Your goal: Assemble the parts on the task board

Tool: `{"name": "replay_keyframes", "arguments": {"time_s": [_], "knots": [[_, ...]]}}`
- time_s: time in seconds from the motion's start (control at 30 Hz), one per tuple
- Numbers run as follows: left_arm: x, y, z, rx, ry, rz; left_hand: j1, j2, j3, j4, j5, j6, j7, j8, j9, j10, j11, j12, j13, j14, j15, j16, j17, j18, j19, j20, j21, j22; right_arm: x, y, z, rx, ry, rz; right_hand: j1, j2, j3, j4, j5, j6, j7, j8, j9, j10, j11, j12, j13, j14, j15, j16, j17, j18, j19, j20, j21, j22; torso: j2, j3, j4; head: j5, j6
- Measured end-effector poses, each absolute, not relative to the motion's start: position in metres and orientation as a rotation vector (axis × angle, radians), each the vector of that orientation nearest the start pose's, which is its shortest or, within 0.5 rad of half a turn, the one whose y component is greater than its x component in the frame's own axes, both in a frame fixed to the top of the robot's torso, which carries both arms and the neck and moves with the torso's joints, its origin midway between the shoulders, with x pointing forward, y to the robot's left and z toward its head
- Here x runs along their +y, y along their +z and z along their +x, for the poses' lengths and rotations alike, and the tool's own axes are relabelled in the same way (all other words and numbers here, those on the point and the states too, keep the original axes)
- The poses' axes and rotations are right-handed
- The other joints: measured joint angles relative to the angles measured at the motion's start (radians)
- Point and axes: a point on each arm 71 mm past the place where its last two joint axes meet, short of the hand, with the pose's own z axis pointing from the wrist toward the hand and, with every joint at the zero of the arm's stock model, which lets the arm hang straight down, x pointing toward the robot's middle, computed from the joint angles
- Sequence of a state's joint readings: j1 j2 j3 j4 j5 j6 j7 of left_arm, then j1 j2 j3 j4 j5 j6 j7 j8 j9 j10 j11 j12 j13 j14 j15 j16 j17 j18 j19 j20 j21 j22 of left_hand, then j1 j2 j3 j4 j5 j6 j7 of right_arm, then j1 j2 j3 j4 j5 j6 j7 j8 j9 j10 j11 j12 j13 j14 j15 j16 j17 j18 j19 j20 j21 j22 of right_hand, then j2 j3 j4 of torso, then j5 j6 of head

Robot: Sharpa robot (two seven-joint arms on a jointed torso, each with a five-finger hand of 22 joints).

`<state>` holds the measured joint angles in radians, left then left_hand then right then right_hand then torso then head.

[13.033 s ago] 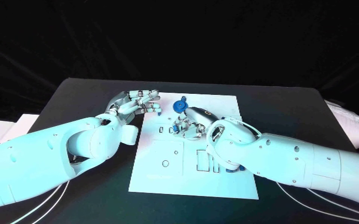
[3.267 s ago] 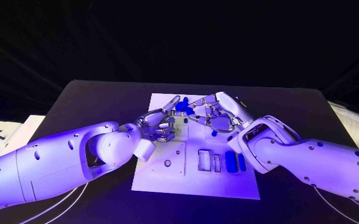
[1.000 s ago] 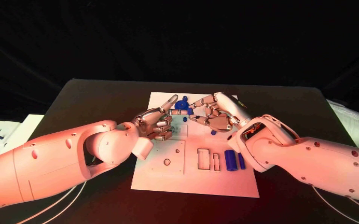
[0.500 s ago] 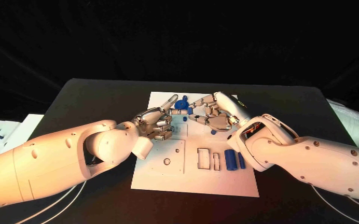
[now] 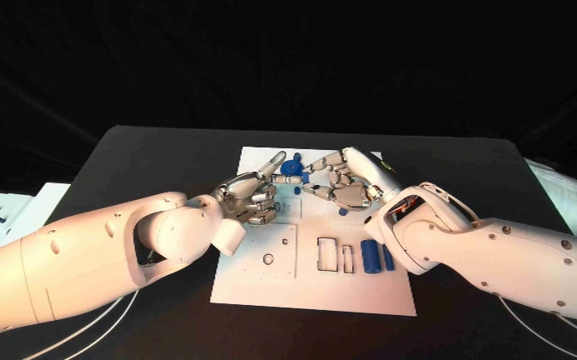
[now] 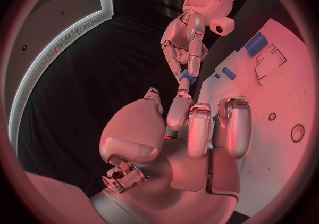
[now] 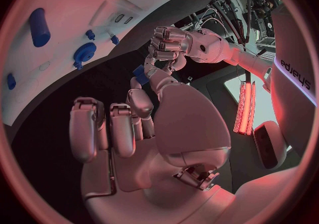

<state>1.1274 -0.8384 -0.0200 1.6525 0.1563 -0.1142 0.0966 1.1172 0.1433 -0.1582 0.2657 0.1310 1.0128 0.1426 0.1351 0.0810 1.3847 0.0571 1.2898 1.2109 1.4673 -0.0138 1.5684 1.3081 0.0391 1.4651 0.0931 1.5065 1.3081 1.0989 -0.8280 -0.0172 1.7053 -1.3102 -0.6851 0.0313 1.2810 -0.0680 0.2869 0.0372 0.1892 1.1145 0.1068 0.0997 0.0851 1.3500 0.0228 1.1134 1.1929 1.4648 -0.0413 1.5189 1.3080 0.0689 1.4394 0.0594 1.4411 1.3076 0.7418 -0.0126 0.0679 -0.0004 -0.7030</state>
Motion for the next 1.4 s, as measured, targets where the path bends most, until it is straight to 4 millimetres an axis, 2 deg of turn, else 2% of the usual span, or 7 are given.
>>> {"name": "replay_keyframes", "arguments": {"time_s": [1.4], "knots": [[0.1582,-0.2118,0.4407,1.864,-1.709,-1.406,0.004,0.004,-0.003,-0.003,0.000,0.000,0.000,0.004,-0.001,0.000,0.000,0.000,-0.001,0.000,0.000,0.000,0.000,0.000,0.000,0.000,0.000,0.000,-0.1443,-0.1801,0.4316,1.390,1.005,0.027,-0.004,-0.004,-0.003,0.003,-0.001,0.007,0.000,-0.004,0.000,0.000,0.000,0.000,0.008,0.000,0.000,0.000,0.000,0.000,0.004,0.004,0.000,0.000,0.000,-0.0001,-0.0006,0.001,-0.005]]}}
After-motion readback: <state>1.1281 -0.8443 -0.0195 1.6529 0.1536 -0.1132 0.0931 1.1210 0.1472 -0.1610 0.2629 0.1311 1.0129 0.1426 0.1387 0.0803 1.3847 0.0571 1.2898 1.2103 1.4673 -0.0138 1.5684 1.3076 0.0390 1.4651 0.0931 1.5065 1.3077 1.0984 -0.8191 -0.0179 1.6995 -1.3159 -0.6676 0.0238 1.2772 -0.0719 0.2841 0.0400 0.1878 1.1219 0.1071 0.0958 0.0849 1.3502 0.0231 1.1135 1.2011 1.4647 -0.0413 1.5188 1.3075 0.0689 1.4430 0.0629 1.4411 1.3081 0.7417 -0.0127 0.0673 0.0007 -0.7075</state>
